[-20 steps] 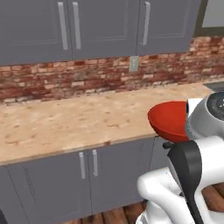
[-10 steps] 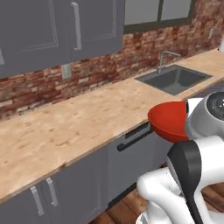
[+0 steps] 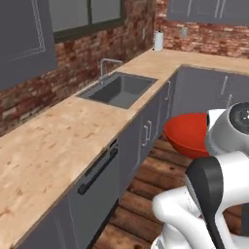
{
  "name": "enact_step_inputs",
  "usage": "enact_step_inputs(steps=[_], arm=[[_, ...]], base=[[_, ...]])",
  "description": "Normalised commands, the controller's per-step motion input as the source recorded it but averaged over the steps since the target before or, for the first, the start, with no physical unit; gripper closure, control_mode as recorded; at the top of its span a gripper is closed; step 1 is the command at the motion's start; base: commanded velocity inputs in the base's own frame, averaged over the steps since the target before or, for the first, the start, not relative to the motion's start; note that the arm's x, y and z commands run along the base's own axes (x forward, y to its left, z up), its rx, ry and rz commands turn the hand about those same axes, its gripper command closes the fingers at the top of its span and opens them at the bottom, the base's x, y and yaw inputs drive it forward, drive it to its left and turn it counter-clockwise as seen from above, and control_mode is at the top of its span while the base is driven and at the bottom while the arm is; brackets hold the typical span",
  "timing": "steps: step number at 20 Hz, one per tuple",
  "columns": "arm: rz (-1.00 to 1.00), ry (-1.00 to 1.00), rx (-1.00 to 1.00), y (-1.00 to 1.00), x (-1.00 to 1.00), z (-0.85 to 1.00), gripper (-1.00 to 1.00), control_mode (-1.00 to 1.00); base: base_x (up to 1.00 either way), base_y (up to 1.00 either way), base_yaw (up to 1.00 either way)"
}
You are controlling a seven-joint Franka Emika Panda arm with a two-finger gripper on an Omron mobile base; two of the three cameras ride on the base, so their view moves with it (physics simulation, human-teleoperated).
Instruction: Pick the lemon from the cabinet and place it in the bowl. Then pick the bowl and place it in the sink. Then turn on the sink facuet.
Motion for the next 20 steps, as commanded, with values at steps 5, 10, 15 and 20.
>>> enact_step_inputs(steps=[5, 10, 15, 20], arm=[[0.0, 0.0, 0.0, 0.0, 0.0, 0.0, 1.0, 1.0], [0.0, 0.0, 0.0, 0.0, 0.0, 0.0, 1.0, 1.0], [0.0, 0.0, 0.0, 0.0, 0.0, 0.0, 1.0, 1.0], [0.0, 0.0, 0.0, 0.0, 0.0, 0.0, 1.0, 1.0]], base=[[0.52, -0.35, -0.6], [0.8, -0.15, -0.53], [1.0, 0.0, -0.41], [1.0, 0.04, -0.36]])
